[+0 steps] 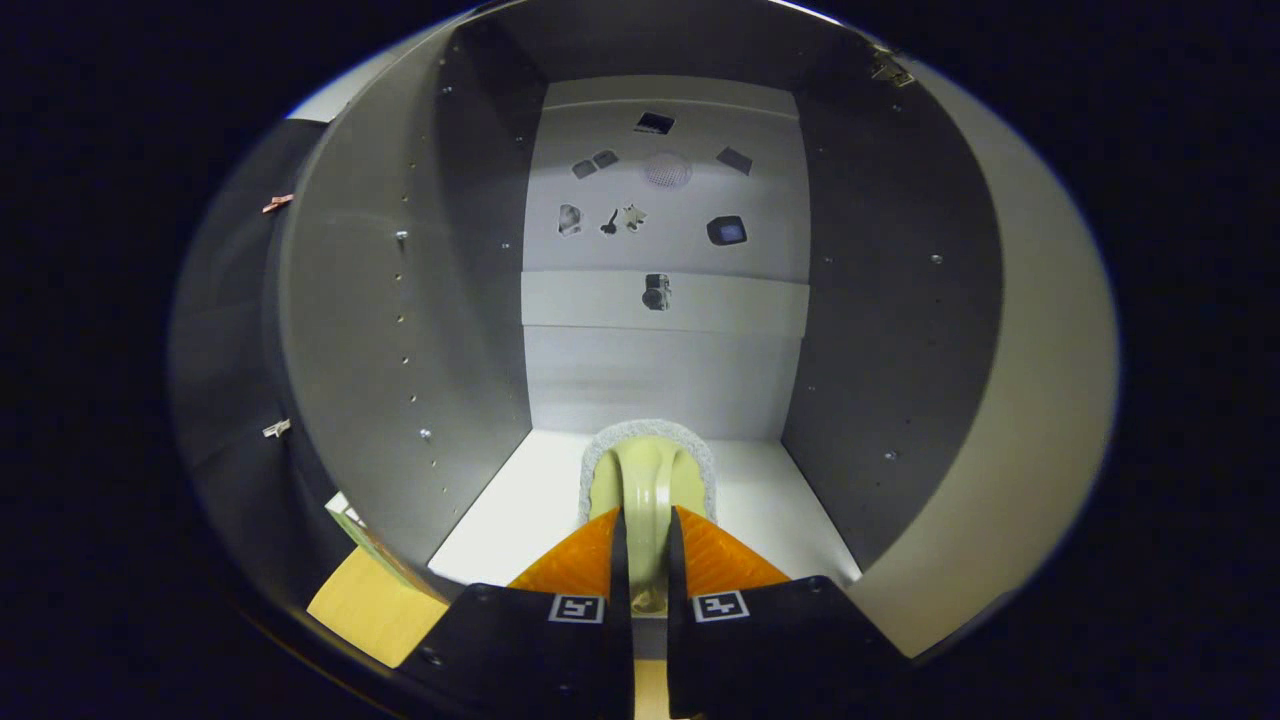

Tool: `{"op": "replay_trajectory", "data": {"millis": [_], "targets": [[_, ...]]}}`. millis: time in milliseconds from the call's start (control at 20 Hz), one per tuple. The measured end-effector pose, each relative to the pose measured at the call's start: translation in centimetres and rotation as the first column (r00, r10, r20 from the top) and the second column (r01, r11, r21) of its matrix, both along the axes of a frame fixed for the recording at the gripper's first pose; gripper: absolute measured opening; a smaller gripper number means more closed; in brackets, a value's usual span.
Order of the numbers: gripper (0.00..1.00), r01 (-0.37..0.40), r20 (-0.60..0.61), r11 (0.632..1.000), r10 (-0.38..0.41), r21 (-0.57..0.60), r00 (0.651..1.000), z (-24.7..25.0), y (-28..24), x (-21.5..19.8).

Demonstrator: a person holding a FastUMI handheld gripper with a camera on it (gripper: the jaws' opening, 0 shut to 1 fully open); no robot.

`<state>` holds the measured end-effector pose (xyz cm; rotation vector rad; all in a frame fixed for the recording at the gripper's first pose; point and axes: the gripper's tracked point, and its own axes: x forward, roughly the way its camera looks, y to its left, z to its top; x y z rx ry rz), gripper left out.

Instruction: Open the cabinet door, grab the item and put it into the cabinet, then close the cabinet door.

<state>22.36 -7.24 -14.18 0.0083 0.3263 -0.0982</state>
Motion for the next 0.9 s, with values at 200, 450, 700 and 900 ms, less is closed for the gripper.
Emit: {"op": "replay_trajectory", "data": {"millis": [200,450,700,900], "targets": [[0.17,-0.005,-0.008,1.000,0.005,-0.008,1.000,-1.2,-0.2,3.5],[0.21,0.023,-0.048,0.998,-0.021,0.055,0.999,-3.8,-1.3,7.6],[0.28,0.048,-0.038,0.996,-0.045,0.076,0.998,-4.8,-2.7,9.0],[0.46,-0.019,0.046,1.000,0.018,0.013,0.999,-2.2,-2.0,7.7]]}}
